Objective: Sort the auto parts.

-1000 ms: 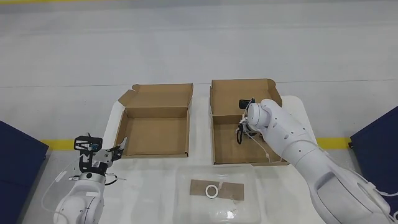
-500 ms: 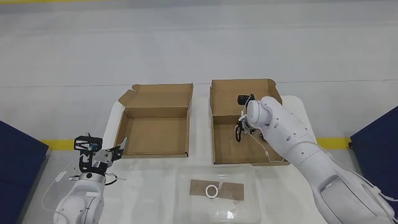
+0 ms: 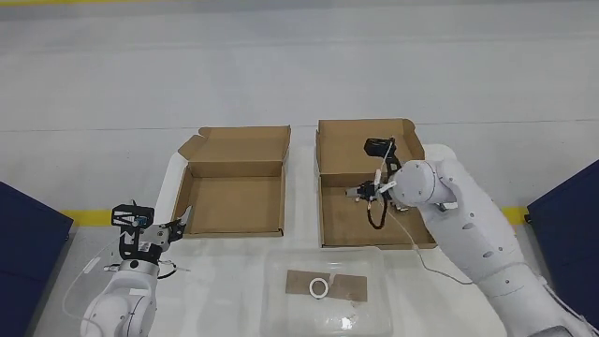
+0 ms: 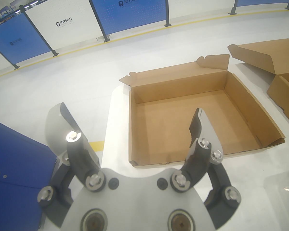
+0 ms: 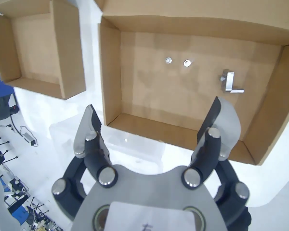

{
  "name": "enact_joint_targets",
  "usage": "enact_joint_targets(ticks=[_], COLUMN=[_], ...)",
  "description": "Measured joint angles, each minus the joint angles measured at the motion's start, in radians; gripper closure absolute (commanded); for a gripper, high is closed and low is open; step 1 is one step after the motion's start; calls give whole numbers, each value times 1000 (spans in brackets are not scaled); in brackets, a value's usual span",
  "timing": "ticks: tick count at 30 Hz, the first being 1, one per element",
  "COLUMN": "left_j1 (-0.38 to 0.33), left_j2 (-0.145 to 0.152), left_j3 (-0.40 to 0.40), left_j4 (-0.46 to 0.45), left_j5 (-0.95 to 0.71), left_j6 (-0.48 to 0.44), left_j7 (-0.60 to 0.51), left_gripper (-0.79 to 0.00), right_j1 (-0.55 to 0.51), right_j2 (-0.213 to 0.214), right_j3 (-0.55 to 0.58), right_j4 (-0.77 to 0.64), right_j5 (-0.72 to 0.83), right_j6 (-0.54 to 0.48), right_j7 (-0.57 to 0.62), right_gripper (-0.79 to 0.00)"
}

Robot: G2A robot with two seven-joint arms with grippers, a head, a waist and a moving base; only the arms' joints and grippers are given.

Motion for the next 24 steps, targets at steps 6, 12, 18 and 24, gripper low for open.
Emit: enact_joint_targets(ticks=[6, 12, 18, 24], left_j1=[0, 0, 0, 0], left_j2=[0, 0, 0, 0], left_j3=[0, 0, 0, 0], left_j4=[0, 0, 0, 0], left_j5=[0, 0, 0, 0], left_j6=[0, 0, 0, 0], left_j7=[0, 0, 0, 0], left_gripper=[-785, -785, -785, -785], right_j1=[-179, -307, -407, -479], right_j2=[36, 55, 70, 84], right_j3=[209, 389, 517, 583], right_j4=[-212, -248, -228, -200], right_j5=[174, 443, 706, 883], right_j6=[-135, -329, -515, -631], right_j7=[43, 81, 157, 217], right_gripper=[-785, -785, -785, -785])
